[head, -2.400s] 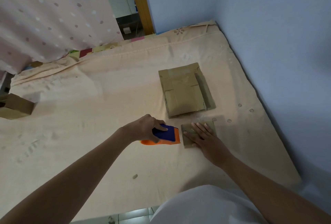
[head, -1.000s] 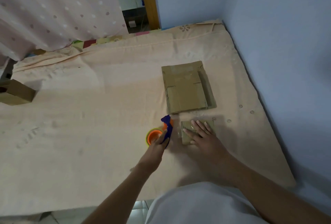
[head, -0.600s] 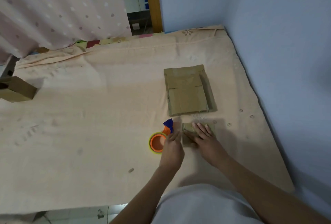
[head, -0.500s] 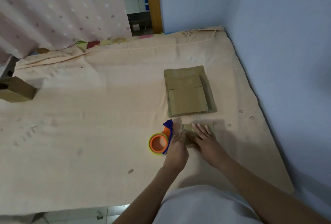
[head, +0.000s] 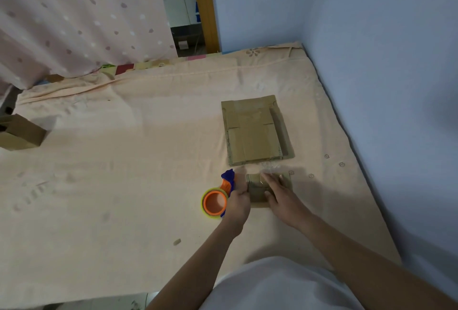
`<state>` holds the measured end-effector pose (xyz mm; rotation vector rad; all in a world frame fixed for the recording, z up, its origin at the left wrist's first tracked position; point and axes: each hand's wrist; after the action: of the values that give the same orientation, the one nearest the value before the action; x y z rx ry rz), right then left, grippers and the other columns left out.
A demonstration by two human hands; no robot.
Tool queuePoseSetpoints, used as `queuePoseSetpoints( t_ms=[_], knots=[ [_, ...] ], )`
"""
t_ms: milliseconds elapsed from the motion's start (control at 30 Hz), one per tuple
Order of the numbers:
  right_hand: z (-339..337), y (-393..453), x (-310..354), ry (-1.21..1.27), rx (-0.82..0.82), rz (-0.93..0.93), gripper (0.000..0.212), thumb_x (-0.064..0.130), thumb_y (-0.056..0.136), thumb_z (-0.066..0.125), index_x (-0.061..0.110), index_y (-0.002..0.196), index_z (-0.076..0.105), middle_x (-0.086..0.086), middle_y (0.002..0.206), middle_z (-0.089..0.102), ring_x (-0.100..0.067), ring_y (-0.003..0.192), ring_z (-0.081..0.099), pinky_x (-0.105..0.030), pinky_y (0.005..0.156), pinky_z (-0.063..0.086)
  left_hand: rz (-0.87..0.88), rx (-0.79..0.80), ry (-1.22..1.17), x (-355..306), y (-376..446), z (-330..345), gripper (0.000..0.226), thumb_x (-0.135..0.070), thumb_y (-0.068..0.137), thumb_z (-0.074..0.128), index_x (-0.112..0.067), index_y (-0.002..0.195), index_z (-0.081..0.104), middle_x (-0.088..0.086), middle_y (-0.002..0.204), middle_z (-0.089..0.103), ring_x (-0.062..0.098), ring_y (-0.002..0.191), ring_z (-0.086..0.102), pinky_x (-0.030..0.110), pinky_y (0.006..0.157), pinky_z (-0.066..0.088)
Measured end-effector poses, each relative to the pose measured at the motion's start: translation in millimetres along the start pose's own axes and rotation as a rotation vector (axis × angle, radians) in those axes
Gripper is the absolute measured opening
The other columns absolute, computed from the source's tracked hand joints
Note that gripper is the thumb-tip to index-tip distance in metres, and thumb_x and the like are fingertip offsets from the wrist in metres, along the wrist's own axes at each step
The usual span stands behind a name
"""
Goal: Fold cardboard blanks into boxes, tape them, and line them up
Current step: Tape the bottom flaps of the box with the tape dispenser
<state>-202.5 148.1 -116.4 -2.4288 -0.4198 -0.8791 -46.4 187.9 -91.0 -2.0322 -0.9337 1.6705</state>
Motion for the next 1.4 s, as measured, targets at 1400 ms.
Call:
queuePoseSetpoints(
  t_ms=[1400],
  knots=[
    [-36, 8, -14, 0.346, -0.351, 0.547, 0.026, 0.031, 0.092, 0.07, 0.008, 0.103, 0.07, -0.006, 0.106, 0.073, -0.025, 0.101, 0.066, -0.029, 0.081, 0.047, -0.16, -0.265, -0.036, -16, 21, 9, 0.026, -0.029, 0.088, 0.073, -0.004, 0.09, 0.068, 0.004, 0.074, 0.059, 0.019, 0.069, 0.054, 0.029, 0.054, 0.038]
  ],
)
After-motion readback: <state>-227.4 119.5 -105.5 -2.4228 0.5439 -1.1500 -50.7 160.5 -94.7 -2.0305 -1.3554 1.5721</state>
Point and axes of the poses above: each hand's wrist, its own y-axis towards the middle knuckle, its own z-axis out of the palm, x = y × z
